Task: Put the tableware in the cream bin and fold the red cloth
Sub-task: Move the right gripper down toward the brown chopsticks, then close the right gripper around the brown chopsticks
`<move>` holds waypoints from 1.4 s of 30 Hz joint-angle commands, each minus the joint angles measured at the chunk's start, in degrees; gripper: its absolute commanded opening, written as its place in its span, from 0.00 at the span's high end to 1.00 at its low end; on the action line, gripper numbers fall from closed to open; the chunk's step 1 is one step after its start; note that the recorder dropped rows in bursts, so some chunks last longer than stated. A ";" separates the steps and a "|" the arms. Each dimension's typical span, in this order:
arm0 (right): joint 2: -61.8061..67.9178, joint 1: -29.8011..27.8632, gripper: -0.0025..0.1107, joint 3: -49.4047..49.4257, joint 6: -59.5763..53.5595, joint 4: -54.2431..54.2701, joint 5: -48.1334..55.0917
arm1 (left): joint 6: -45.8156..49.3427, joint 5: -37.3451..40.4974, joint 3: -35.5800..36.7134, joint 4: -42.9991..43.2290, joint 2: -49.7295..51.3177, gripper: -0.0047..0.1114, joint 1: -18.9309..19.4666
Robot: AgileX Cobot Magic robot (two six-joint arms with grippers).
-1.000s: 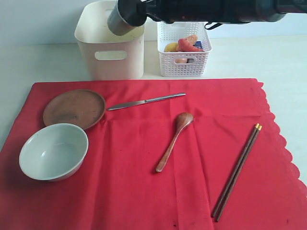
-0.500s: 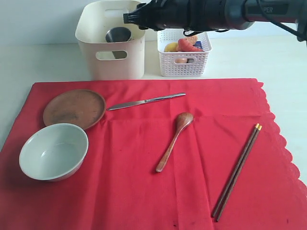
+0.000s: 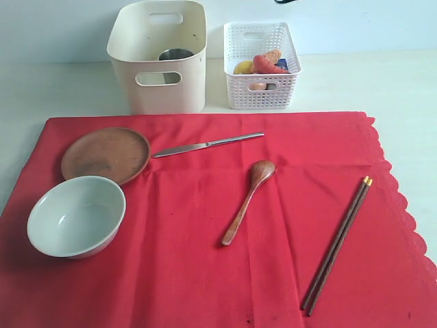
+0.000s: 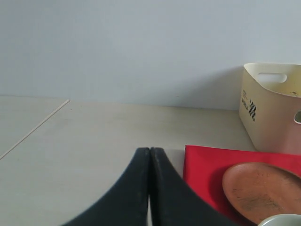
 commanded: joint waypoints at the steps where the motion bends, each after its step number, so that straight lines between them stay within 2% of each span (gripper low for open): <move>1: -4.48 0.14 0.50 -0.34 15.75 -21.65 6.70 | -0.40 -0.15 0.13 -0.35 -0.29 0.95 0.12; 4: -6.65 0.14 0.50 -0.34 26.96 -36.12 12.44 | -0.40 -0.15 0.13 -0.35 -0.29 0.95 0.12; 6: -7.71 0.14 0.54 -0.34 32.11 -42.82 16.55 | -0.40 -0.15 0.13 -0.35 -0.29 0.95 0.12; 11: -9.59 0.14 0.79 -0.34 39.25 -52.09 25.41 | -0.40 -0.15 0.13 -0.35 -0.29 0.95 0.12; 16: -11.39 0.14 0.97 -0.34 40.59 -61.50 38.21 | -0.40 -0.15 0.13 -0.35 -0.29 0.95 0.12; 19: -13.16 0.14 0.98 -0.34 44.24 -73.70 54.70 | -0.40 -0.15 0.13 -0.35 -0.29 0.95 0.12; 22: -14.26 0.14 0.98 1.07 58.00 -86.65 55.82 | -0.40 -0.15 0.13 -0.35 -0.29 0.95 0.12; 23: -15.12 0.14 0.98 3.19 59.34 -88.28 55.82 | -0.40 -0.15 0.13 -0.35 -0.29 0.95 0.12; 26: -17.63 0.53 0.98 9.88 58.39 -89.39 55.82 | -0.40 -0.15 0.13 -0.35 -0.29 0.95 0.12; 30: -22.20 0.70 0.98 26.86 55.37 -92.63 55.82 | -0.40 -0.15 0.13 -0.35 -0.29 0.95 0.12; 33: -25.02 3.40 0.89 34.93 54.50 -97.83 55.82 | -0.40 -0.15 0.13 -0.35 -0.29 0.95 0.12; 35: -27.07 8.22 0.68 42.15 53.81 -105.69 55.82 | -0.40 -0.15 0.13 -0.35 -0.29 0.95 0.12; 36: -27.20 9.23 0.63 43.80 53.19 -107.21 55.82 | -0.40 -0.15 0.13 -0.35 -0.29 0.95 0.12; 37: -27.52 11.31 0.52 46.94 51.10 -109.05 54.51 | -0.40 -0.15 0.13 -0.35 -0.29 0.95 0.12; 39: -27.30 13.19 0.42 50.84 47.31 -109.17 49.91 | -0.40 -0.15 0.13 -0.35 -0.29 0.95 0.12; 42: -26.58 13.80 0.39 53.71 44.84 -110.39 45.69 | -0.40 -0.15 0.13 -0.35 -0.29 0.95 0.12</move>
